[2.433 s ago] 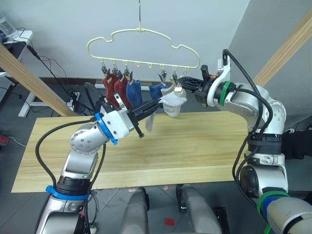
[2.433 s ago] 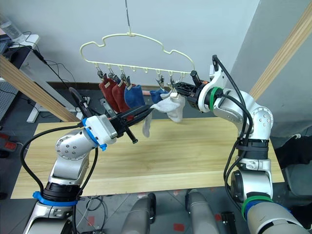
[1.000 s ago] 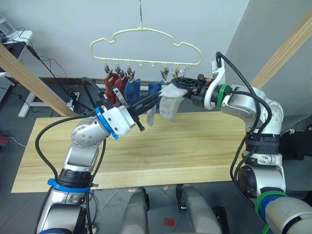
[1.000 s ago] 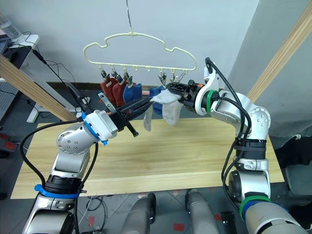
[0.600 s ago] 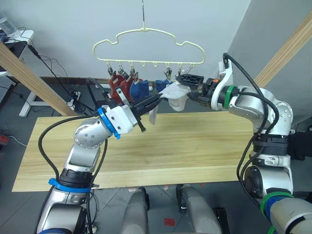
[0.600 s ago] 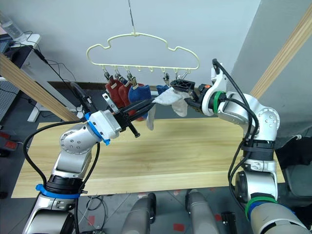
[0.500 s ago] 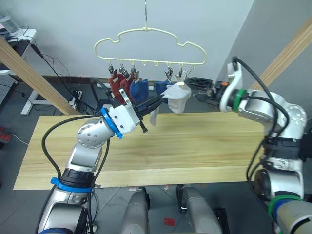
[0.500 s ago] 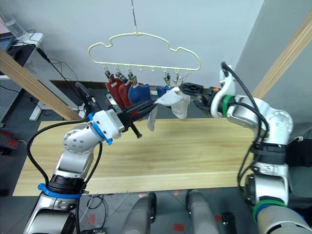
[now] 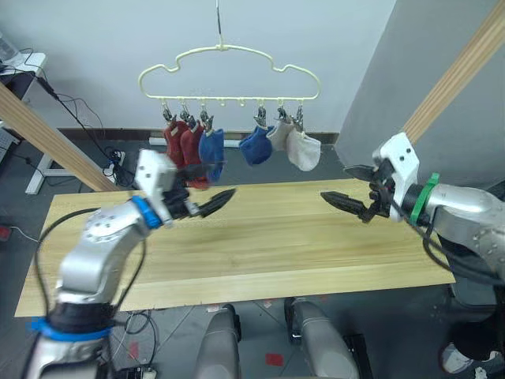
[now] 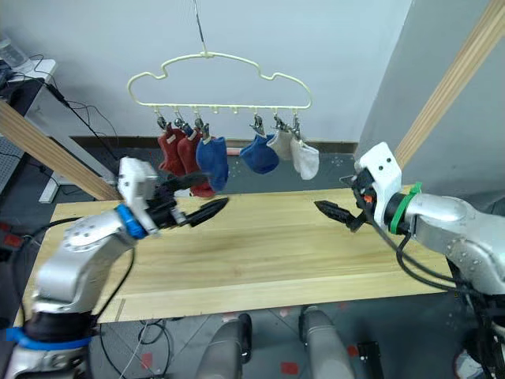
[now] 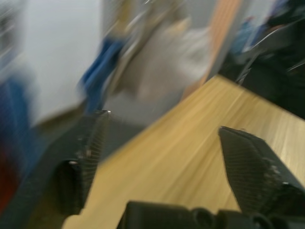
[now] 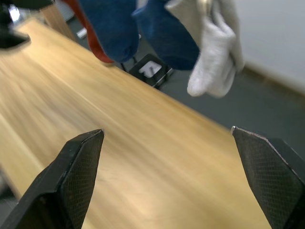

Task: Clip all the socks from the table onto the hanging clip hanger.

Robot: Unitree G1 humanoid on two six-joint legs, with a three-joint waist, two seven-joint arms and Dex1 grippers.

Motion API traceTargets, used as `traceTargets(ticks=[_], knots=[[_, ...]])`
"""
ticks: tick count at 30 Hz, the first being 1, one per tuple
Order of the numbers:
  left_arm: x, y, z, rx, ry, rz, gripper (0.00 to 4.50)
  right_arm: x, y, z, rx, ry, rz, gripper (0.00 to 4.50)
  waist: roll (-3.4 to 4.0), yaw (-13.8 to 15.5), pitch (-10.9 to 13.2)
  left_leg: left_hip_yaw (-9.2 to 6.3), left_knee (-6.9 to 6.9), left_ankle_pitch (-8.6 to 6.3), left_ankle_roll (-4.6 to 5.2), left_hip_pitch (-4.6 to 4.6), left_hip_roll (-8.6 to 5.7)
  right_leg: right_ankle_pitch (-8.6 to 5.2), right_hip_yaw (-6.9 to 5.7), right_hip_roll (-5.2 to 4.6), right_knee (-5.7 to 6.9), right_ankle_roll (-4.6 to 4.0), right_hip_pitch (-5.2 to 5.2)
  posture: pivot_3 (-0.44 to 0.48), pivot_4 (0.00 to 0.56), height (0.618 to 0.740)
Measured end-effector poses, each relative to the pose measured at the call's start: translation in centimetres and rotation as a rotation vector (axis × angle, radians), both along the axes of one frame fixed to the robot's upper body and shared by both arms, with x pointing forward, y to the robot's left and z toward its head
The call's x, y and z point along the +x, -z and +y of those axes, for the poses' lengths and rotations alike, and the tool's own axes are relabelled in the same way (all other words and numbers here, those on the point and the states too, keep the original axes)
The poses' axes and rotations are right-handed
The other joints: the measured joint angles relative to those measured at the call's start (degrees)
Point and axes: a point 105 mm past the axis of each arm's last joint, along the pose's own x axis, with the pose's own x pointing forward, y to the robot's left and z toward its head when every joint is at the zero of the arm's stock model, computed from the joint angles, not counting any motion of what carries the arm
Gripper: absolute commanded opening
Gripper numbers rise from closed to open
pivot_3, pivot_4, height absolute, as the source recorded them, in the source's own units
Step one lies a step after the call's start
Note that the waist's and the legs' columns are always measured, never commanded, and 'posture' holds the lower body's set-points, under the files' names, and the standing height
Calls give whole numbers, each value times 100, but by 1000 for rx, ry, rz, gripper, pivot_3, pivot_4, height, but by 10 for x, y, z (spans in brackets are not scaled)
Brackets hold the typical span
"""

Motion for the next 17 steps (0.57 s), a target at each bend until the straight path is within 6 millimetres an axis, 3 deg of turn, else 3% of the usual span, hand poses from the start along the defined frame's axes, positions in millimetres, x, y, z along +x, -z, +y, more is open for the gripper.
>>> traceTargets(ticks=[4,8,17], knots=[[-13,10,27,-7,-115,61,4474,5,-10,7,-16,-67,-182,4500,-2,71,1,5,5,1,-2,0,-4,1,4,-6,1,0,3,14,329,740],[-19,8,62,39,-298,54,4474,12,-7,5,-18,-68,-220,4500,-12,174,6,2,5,1,-2,0,-5,1,3,-7,2,0,3,53,324,740],[-26,11,71,139,-372,48,4474,16,5,5,-6,-81,-205,4500,-13,361,7,2,5,1,-2,-1,-23,1,3,-28,2,-1,6,76,317,740]])
